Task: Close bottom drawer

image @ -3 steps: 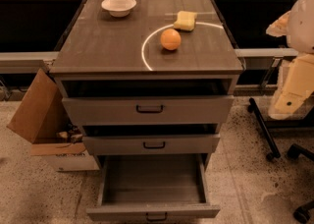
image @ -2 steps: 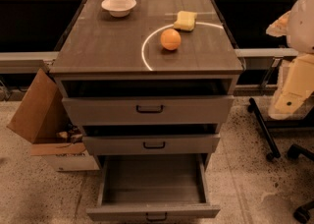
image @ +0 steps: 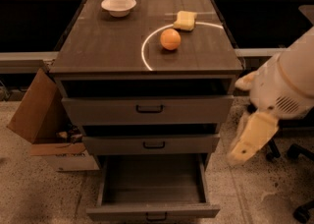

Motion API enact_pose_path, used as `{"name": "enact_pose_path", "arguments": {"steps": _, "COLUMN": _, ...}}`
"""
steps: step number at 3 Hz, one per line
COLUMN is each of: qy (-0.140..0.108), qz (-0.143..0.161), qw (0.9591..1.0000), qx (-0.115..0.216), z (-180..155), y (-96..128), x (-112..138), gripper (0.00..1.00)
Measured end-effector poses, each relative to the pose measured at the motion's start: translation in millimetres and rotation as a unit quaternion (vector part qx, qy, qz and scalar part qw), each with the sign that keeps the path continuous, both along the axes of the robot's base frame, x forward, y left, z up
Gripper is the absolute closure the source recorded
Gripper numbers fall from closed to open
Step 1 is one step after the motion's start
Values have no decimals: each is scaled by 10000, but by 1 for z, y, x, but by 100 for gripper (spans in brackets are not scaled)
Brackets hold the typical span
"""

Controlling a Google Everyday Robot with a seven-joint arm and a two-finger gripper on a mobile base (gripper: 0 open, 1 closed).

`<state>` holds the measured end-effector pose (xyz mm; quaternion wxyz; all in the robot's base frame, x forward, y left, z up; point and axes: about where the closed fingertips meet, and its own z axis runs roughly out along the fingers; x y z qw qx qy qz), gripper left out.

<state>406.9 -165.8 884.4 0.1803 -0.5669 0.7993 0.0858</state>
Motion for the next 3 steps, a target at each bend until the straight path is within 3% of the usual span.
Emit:
{"name": "enact_pose_path", "arguments": {"steps": 1, "qy": 378, "qz": -245, "qw": 9956, "qx": 823, "z": -61, "y": 42, "x": -21, "gripper": 0}}
{"name": "enact_pose_path", "arguments": {"steps": 2, "qy": 611, "qz": -348, "qw": 9931, "qx": 939, "z": -91, "y": 51, "x": -36, "gripper": 0}}
{"name": "enact_pose_path", "arguments": {"steps": 3, "qy": 623, "qz": -341, "qw": 9932, "qx": 923, "z": -91, "y": 51, "x": -37, "gripper": 0}}
